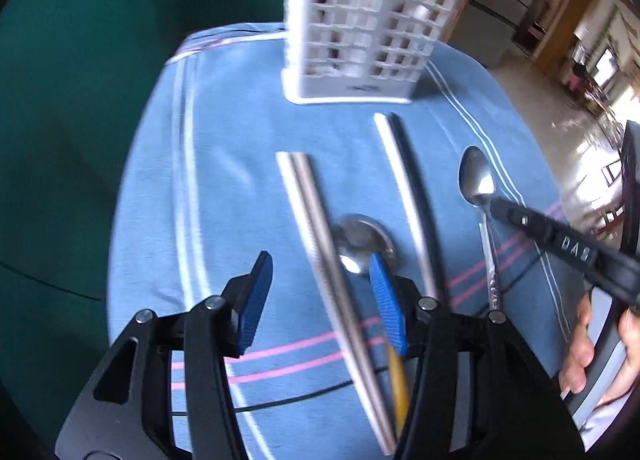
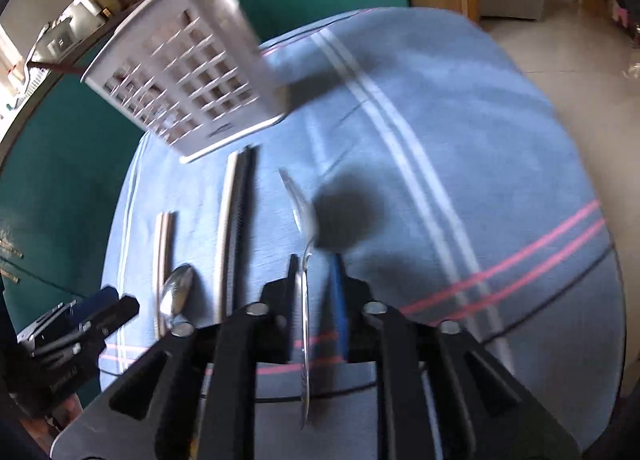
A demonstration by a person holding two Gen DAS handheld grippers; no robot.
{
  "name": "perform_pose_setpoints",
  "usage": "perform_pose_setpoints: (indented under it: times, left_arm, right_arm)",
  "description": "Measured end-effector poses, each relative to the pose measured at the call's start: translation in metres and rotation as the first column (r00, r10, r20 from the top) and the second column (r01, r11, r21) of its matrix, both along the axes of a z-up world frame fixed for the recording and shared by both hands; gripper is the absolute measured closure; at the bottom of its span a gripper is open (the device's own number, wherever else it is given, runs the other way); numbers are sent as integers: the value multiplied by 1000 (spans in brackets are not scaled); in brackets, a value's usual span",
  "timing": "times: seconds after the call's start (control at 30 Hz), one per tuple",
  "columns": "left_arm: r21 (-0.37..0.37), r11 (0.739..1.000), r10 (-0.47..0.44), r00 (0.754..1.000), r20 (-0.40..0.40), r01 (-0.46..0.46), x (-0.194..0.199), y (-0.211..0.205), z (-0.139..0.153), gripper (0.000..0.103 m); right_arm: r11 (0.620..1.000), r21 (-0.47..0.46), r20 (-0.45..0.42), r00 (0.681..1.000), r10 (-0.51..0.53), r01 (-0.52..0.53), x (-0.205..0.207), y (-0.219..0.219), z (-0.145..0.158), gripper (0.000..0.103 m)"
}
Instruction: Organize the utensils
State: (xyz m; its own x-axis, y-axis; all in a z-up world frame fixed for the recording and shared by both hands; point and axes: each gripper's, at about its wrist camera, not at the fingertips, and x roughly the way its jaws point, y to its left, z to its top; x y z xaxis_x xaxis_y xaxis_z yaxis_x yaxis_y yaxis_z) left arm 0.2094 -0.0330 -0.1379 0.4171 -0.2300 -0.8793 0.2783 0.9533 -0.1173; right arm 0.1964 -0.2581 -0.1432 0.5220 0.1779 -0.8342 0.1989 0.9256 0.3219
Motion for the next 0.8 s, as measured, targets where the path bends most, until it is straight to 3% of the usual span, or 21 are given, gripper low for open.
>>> perform_pose_setpoints:
  times: [0.13, 0.37, 0.47, 0.5, 0.53, 0.57, 0.63, 0.8]
  left_arm:
    - [37, 999, -31, 998, -46, 32, -3, -19, -15, 52]
    - [40, 998, -46, 996, -74, 49, -2, -27, -24, 53]
    - [30, 999, -35, 997, -68, 37, 7, -30, -24, 62]
    - [22, 999, -29, 997, -70, 30, 10, -29, -24, 71]
    - [9, 1000, -19, 997, -72, 19, 13, -28, -23, 88]
    - [-11, 1000, -16, 997, -74, 15, 13, -23, -20, 94]
    - [-54, 998, -12, 998, -63, 9, 14, -19, -15, 100]
    - [-99, 995, 13, 1000, -10, -14, 13, -7, 1, 100]
  right_arm:
    - [1000, -18, 5, 1000, 8, -7, -5, 3, 3, 77]
    - [999, -34, -14, 1000, 6, -6, -2, -2, -10, 77]
    - [999, -37, -14, 1000, 6, -6, -3, -3, -12, 76]
    - [999, -38, -13, 1000, 5, -6, -3, -3, -11, 75]
    - [999, -39, -11, 1000, 4, -4, -3, -3, -11, 72]
    - [999, -40, -11, 1000, 0, -1, -4, -4, -12, 71]
    - [999, -40, -14, 1000, -4, 3, -4, -5, -12, 70]
    - [999, -38, -21, 1000, -8, 7, -4, -5, -14, 70]
